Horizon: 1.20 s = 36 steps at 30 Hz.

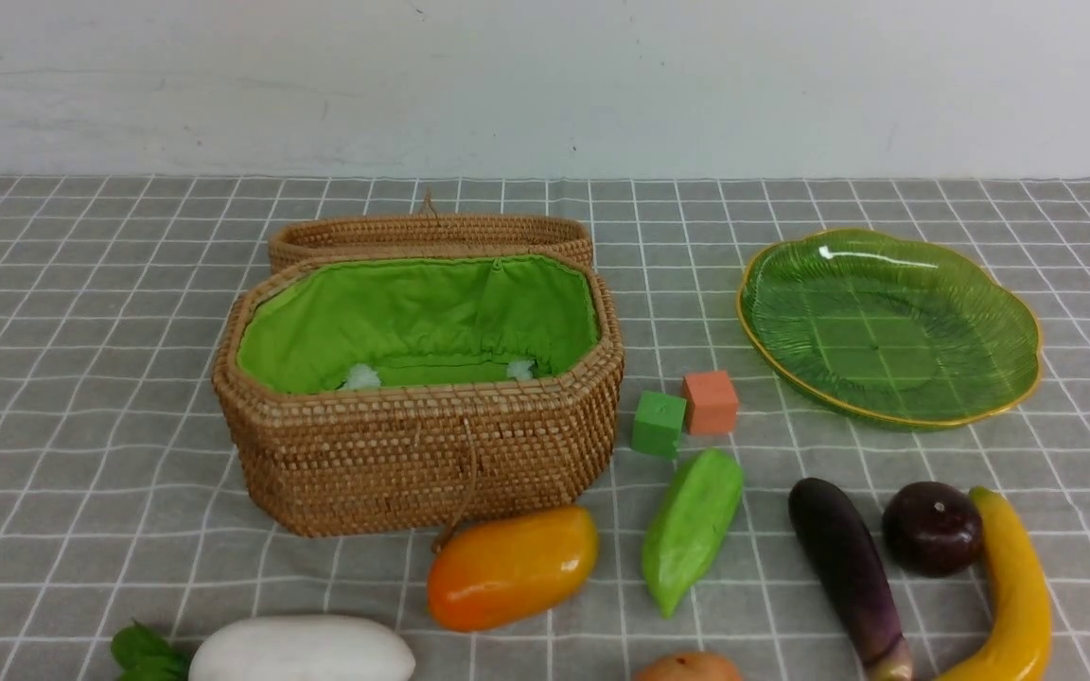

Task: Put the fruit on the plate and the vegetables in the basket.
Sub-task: Use the right arm to grab a banana and put it into the right plate

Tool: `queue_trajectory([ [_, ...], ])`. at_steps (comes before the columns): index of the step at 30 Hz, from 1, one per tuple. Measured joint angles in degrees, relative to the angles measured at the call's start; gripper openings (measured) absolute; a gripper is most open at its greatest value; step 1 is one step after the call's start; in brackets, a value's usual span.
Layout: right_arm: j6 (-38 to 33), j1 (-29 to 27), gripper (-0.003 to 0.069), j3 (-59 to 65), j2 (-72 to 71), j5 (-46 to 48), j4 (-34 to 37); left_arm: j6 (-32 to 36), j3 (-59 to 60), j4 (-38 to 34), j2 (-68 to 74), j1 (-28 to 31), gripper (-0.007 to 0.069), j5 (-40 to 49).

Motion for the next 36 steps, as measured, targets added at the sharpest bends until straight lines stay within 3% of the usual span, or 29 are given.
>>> queue_trajectory([
  [4, 1.99, 0.00, 0.0274, 0.85, 8.44, 1.65, 2.78, 0.00, 0.00, 0.00, 0.00, 0.00, 0.0239, 0.00],
  [8, 5.34, 0.00, 0.0371, 0.96, 16.91, 0.62, 2.84, 0.00, 0.00, 0.00, 0.00, 0.00, 0.0239, 0.00],
  [10, 8.51, 0.00, 0.0468, 0.96, 22.66, -0.92, 2.80, 0.00, 0.00, 0.00, 0.00, 0.00, 0.0239, 0.00],
  [15, 10.68, -0.11, 0.0575, 0.96, 32.90, -5.88, 2.80, 0.00, 0.00, 0.00, 0.00, 0.00, 0.0239, 0.00],
  [19, 10.92, -0.25, 0.0560, 0.96, 39.75, -9.33, 2.28, 0.00, 0.00, 0.00, 0.00, 0.00, 0.0239, 0.00],
  [21, 11.07, -0.45, 0.0516, 0.96, 43.15, -10.67, 1.49, 0.00, 0.00, 0.00, 0.00, 0.00, 0.0239, 0.00],
  [24, 11.12, -0.50, 0.0385, 0.96, 45.68, -10.98, 0.83, 0.00, 0.00, 0.00, 0.00, 0.00, 0.0239, 0.00],
  [25, 11.12, -0.50, 0.0372, 0.96, 45.74, -10.96, 0.83, 0.00, 0.00, 0.00, 0.00, 0.00, 0.0239, 0.00],
  [26, 11.12, -0.51, 0.0301, 0.96, 45.73, -10.52, 0.51, 0.00, 0.00, 0.00, 0.00, 0.00, 0.0239, 0.00],
  [31, 13.73, -2.84, 0.0314, 0.96, 42.18, -5.55, -1.50, 0.00, 0.00, 0.00, 0.00, 0.00, 0.0239, 0.00],
  [36, 16.62, -10.79, 0.0314, -0.39, 33.85, -3.20, -4.65, 0.00, 0.00, 0.00, 0.00, 0.00, 0.0239, 0.00],
])
